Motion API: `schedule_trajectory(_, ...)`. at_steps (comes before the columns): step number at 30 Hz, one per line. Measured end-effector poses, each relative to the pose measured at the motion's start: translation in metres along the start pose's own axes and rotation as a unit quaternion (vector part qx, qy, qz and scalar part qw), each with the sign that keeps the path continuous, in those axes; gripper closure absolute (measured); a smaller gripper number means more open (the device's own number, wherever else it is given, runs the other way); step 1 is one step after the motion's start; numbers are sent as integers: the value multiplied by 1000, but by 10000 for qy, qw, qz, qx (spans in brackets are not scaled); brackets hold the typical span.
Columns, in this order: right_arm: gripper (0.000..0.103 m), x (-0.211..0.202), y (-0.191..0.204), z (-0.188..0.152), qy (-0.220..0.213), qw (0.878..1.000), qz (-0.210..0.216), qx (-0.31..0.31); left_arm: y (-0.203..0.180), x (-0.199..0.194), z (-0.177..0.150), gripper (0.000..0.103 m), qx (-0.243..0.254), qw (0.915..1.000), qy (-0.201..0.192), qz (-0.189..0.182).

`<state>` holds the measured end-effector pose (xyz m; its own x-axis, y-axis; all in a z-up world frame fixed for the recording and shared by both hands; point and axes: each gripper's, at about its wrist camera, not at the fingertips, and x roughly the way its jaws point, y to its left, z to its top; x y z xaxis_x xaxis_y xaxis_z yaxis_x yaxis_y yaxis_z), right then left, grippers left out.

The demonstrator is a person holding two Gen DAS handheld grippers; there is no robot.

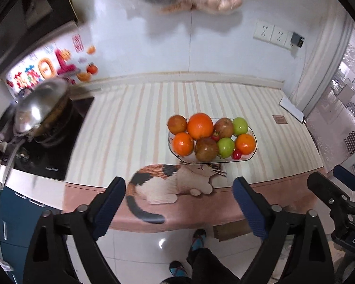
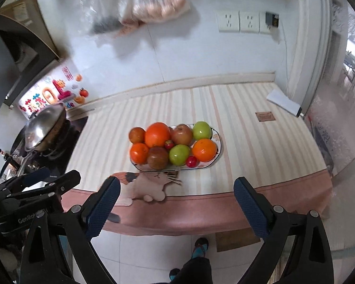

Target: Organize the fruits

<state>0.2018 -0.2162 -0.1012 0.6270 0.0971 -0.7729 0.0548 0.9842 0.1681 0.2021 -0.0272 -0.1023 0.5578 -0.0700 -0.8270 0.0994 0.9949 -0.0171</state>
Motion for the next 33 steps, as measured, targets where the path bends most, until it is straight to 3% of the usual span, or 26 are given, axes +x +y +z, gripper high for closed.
schedule_trajectory(6, 3, -63, 16, -29, -270, 9996, -66, 40, 5, -61, -28, 9, 91, 9992, -374, -70)
schedule_trajectory(21, 3, -176, 16, -76, -774, 9969, -118, -110, -3, -138, -78, 9, -23, 9970, -760, -104)
schedule_trajectory(27, 3, -196, 14, -80, -809, 9965, -47, -215, -4, -157, -85, 9, -100, 9956, -927, -32)
schedule_trajectory(33, 3, -192, 12, -74, -774, 9966, 23, -273, -1, -155, -80, 9, -225, 9951, -948, 145)
